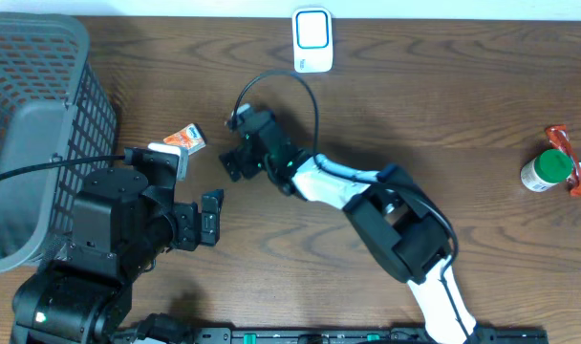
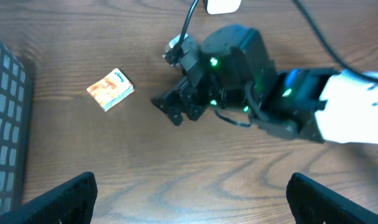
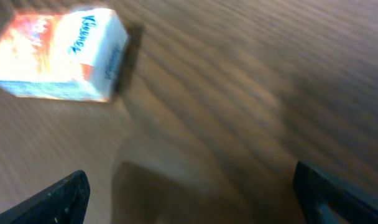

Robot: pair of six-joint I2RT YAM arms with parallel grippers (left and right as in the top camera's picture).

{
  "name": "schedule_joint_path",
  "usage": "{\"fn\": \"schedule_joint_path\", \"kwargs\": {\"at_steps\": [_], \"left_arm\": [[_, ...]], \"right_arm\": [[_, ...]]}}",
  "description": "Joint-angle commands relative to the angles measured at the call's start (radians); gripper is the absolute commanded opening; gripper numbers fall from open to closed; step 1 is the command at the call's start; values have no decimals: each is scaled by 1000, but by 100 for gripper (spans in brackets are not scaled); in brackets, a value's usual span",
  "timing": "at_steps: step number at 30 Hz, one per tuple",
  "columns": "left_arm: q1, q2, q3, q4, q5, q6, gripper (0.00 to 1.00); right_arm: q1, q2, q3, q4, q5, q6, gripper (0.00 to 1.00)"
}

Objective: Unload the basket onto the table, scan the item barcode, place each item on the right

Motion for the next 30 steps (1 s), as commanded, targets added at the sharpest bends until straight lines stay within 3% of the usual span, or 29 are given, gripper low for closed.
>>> {"fn": "schedule_joint_path", "kwargs": {"at_steps": [1, 8, 14, 20, 30], "left_arm": [[3, -2, 11, 3, -9, -2, 98], [3, -3, 11, 3, -9, -2, 98], [3, -2, 11, 3, -9, -2, 98], [3, -3, 11, 3, -9, -2, 98], [3, -2, 11, 3, -9, -2, 98]], "right_arm": [[45, 4, 0, 20, 9, 40, 99], [121, 3, 1, 10, 18, 93, 99], [149, 43, 2, 32, 177, 92, 99], [145, 132, 28, 90, 117, 97, 99], [215, 153, 66, -7, 42, 80, 99]]}}
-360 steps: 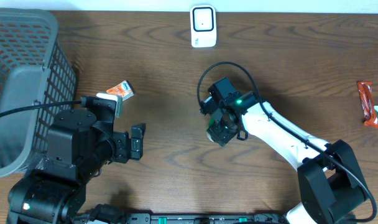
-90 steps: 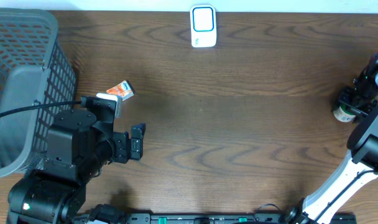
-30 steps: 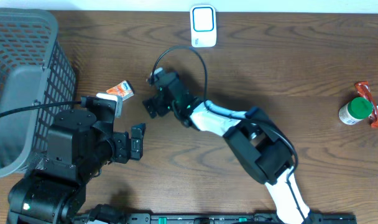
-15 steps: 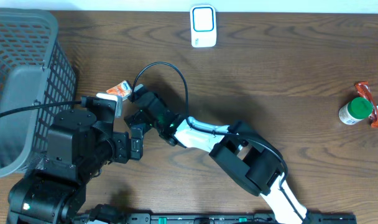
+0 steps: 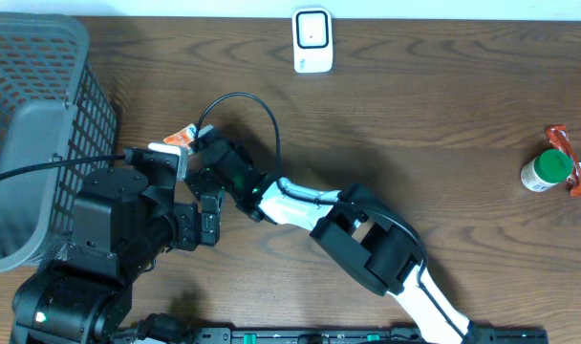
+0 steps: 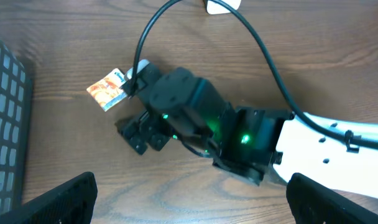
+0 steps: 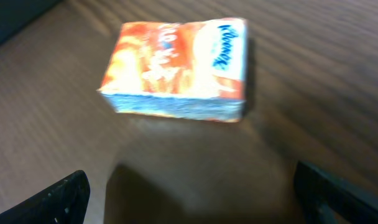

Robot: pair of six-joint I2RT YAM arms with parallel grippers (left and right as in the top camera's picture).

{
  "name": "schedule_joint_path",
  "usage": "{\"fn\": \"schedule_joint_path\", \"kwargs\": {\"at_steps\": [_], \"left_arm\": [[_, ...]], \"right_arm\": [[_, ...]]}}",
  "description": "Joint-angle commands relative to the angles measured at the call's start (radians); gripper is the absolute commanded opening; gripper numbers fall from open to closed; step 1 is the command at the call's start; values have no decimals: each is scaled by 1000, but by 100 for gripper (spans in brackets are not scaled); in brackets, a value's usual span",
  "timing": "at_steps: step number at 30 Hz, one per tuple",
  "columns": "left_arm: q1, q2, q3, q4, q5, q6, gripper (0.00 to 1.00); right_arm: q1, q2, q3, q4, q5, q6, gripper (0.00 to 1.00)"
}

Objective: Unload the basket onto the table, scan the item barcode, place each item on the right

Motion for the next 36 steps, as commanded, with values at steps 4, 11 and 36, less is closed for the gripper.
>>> {"fn": "schedule_joint_path", "kwargs": {"at_steps": [4, 11, 36], "left_arm": [[3, -3, 11, 3, -9, -2, 98], [3, -2, 11, 3, -9, -2, 98], [3, -3, 11, 3, -9, -2, 98]], "right_arm": [[80, 66, -28, -58, -47, -2, 99], [68, 92, -13, -8, -15, -2, 99], [-10, 288, 196, -166, 55, -40, 99]]}}
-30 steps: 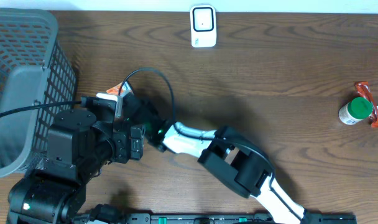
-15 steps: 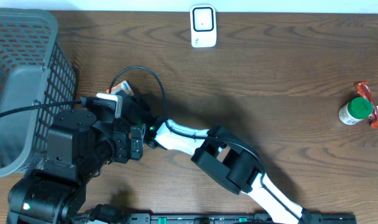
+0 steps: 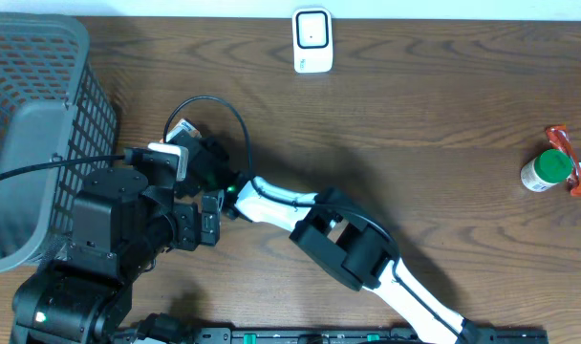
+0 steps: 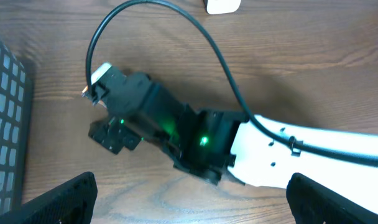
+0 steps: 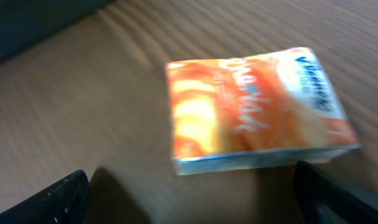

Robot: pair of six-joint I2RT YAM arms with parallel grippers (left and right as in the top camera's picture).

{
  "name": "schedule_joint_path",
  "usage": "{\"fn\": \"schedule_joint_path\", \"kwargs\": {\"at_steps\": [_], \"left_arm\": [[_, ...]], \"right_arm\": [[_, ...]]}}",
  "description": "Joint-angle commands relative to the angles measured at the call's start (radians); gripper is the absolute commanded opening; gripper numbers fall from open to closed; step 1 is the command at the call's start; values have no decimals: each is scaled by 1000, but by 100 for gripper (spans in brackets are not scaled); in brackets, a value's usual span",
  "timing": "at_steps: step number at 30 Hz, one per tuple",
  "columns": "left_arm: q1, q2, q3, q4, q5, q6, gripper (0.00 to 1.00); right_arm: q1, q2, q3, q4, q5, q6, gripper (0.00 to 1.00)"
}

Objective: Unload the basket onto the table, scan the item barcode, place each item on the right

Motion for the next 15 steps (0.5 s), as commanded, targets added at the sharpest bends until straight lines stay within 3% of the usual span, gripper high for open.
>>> {"fn": "schedule_joint_path", "kwargs": {"at_steps": [1, 5, 10, 15], "left_arm": [[3, -3, 11, 3, -9, -2, 98], [3, -3, 11, 3, -9, -2, 98], [3, -2, 11, 3, -9, -2, 98], [3, -3, 11, 3, -9, -2, 98]], "right_arm": [[-47, 120, -68, -91, 13, 77, 99], [-64, 119, -60, -121, -8, 108, 99], [-93, 119, -45, -125, -174, -22, 99], [-120, 126, -44, -122, -249, -37, 99]]}}
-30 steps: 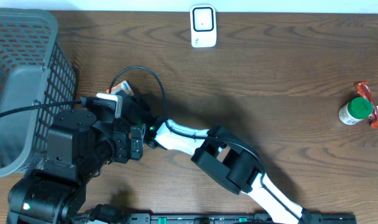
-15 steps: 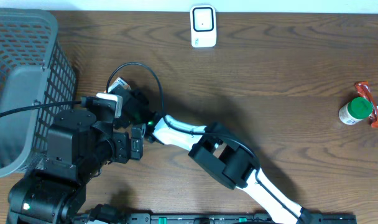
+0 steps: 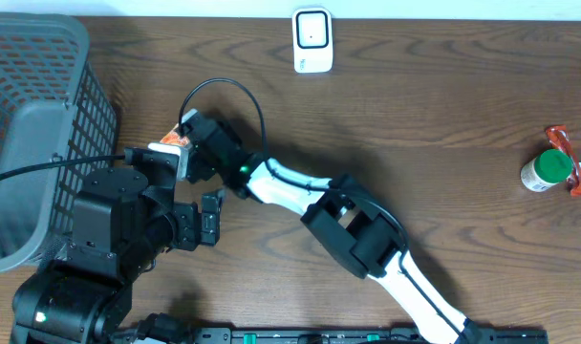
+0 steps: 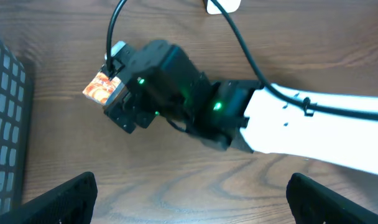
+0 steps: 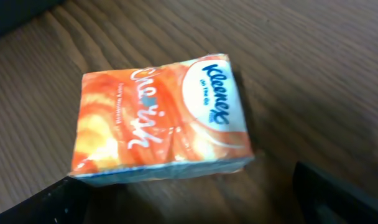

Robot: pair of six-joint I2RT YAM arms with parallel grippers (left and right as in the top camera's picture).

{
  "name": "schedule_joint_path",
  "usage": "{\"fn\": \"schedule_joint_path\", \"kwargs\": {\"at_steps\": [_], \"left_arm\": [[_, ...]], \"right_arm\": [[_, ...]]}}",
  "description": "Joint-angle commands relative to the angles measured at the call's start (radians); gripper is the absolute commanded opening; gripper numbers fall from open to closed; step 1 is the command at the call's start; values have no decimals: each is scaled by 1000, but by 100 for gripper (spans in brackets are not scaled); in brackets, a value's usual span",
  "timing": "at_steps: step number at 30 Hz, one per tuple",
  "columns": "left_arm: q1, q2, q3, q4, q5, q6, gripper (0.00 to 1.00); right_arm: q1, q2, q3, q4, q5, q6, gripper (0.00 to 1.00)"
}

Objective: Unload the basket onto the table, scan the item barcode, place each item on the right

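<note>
An orange Kleenex tissue pack (image 5: 161, 121) lies flat on the wooden table; it also shows as the pack (image 4: 102, 87) and, partly covered, the pack (image 3: 173, 141). My right gripper (image 5: 195, 199) is open and low just in front of the pack, which lies ahead of the fingertips and not between them. From the side the right gripper (image 4: 124, 114) sits against the pack's near right side. My left gripper (image 4: 189, 202) is open over bare wood, holding nothing. A white scanner (image 3: 312, 40) stands at the far edge.
A grey mesh basket (image 3: 42, 124) fills the left side, close to the left arm. At the far right are a green-capped bottle (image 3: 547, 170) and a red-orange packet (image 3: 561, 139). The right arm's black cable (image 3: 224, 91) loops above the pack.
The right gripper has shifted a little right and back from the pack. The pack's corner shows again from overhead, and in the right wrist view it now lies whole and centred.
The right gripper was open mid-table, right of the tissue pack. Then it stood close beside the pack. Half a second ago it was over the pack, hiding it from overhead. Now it sits just off it, open. The left arm stayed still throughout.
</note>
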Motion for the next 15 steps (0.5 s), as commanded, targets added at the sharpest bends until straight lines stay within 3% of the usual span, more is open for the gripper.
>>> {"fn": "schedule_joint_path", "kwargs": {"at_steps": [1, 8, 15], "left_arm": [[3, -2, 11, 3, -9, -2, 98], [3, -3, 11, 3, -9, -2, 98], [3, -3, 11, 3, -9, -2, 98]], "right_arm": [[-32, 127, -71, -68, -157, 8, 99], [0, 127, -69, -76, -195, -86, 99], [47, 131, -69, -60, -94, -114, 99]]}}
